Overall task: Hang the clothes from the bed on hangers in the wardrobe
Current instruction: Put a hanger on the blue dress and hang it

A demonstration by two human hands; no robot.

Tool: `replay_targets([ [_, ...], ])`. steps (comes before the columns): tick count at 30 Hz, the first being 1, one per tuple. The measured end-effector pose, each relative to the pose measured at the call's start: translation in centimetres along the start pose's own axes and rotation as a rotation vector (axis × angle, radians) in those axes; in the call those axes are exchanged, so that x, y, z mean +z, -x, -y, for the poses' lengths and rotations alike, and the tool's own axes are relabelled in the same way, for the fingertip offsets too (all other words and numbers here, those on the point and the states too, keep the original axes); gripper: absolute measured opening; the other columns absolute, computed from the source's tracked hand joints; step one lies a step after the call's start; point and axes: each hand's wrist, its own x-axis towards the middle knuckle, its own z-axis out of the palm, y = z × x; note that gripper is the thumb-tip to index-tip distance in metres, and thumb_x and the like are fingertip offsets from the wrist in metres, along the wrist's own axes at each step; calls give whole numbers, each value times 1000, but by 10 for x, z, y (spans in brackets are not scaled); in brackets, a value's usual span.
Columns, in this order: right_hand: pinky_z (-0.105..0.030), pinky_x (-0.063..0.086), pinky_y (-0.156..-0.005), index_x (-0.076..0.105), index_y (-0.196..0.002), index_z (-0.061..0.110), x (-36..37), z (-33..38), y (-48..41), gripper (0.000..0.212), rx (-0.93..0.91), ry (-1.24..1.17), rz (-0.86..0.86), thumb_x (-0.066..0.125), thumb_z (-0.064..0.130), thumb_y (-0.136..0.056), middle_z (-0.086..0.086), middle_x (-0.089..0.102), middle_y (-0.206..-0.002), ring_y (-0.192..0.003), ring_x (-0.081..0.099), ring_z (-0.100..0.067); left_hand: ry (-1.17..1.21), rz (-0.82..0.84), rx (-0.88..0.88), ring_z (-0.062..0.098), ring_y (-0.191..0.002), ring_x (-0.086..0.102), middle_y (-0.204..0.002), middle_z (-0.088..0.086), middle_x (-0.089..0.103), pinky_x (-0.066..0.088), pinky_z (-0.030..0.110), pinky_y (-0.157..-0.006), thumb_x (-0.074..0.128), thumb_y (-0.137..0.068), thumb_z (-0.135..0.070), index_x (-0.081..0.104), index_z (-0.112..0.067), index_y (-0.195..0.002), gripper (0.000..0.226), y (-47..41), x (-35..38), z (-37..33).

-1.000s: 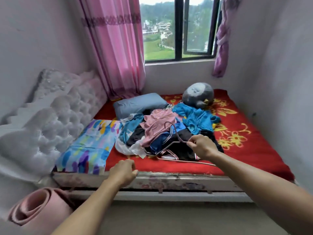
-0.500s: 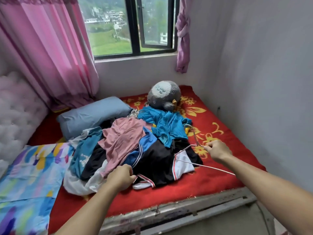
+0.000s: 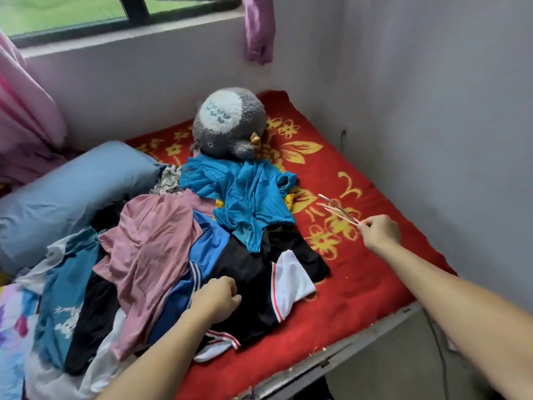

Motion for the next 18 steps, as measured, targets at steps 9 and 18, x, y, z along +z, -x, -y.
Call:
replay_targets([
  [9,-36,47,-79,75,-91,13,161,-16,-162,16,19,57,99,62,21,-90,-17,72,-97,-96,63,-36,-90,55,-54,25,-93,58,-97,-1,61,38,32,-68,48,-89,-30,57,-23,-94,13,-164,54,-8],
  [18,-39,45,-84,67,-108,19,282,-86,-159,23,-74,368,319,53,16,-90,-12,64,-112,-107,57,-35,-233,-141,149,33,-83,54,-91,9,55,47,42,-61,69,-75,-12,62,-10,-89,17,-306,125,3],
])
